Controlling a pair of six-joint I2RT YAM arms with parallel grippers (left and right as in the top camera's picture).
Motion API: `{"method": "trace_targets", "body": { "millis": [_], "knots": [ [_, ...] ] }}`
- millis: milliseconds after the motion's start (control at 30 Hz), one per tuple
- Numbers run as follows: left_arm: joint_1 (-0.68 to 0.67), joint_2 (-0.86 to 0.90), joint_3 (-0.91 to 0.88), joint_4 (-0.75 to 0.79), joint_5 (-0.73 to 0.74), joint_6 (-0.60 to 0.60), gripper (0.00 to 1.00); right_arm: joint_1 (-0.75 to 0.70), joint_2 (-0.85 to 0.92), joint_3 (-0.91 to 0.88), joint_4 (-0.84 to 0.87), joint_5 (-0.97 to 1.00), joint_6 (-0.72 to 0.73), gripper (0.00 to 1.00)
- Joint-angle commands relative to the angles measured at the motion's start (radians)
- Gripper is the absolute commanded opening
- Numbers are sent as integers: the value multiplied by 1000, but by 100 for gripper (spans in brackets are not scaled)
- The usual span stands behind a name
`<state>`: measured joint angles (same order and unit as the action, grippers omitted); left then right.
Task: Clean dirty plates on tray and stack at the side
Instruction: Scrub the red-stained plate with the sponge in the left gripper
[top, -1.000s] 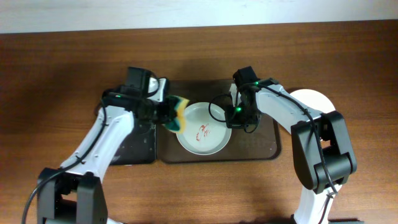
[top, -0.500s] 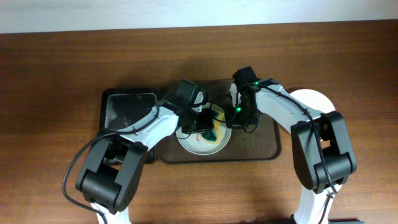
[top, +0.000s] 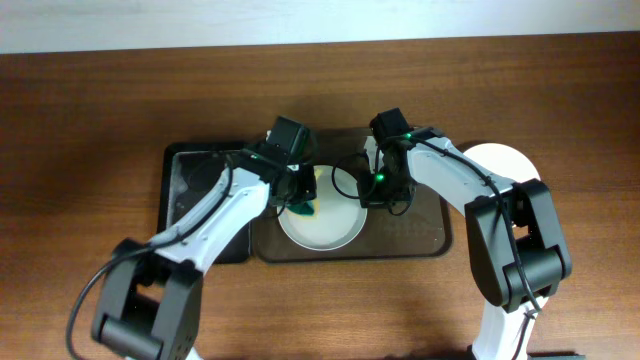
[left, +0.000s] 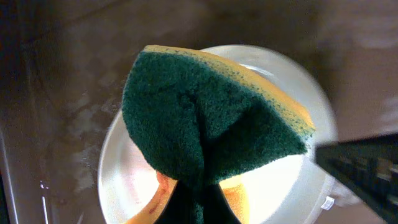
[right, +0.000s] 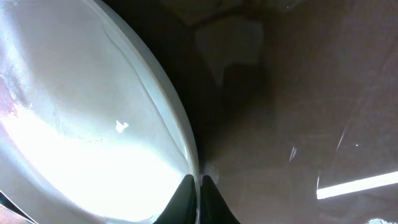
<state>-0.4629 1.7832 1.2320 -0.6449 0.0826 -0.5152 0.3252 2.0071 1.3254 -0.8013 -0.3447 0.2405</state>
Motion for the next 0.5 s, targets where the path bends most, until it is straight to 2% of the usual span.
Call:
{"method": "trace_targets", "body": {
  "millis": [0,167,233,300,333,400,467],
  "knots": [
    [0,-29,8,4,122,23,0,-3,-19,-12,-3,24,8,9],
    [3,18,6,-5,2,24,0,-3,-19,-12,-7,24,8,10],
    [19,-11,11,-5,-37,66,0,-3,-19,-12,-7,24,8,10],
    [64,-64,11,-51,-118,75,0,-3,-19,-12,-8,24,8,10],
    [106,-103,11,-97,-162,130,0,-3,-19,-12,-7,25,8,10],
    [165,-124,11,-160,-235,161,0,-3,-19,-12,-6,26,8,10],
    [232,-113,5,-194,-237,227,0,-3,-19,-12,-6,36,8,10]
  ]
}}
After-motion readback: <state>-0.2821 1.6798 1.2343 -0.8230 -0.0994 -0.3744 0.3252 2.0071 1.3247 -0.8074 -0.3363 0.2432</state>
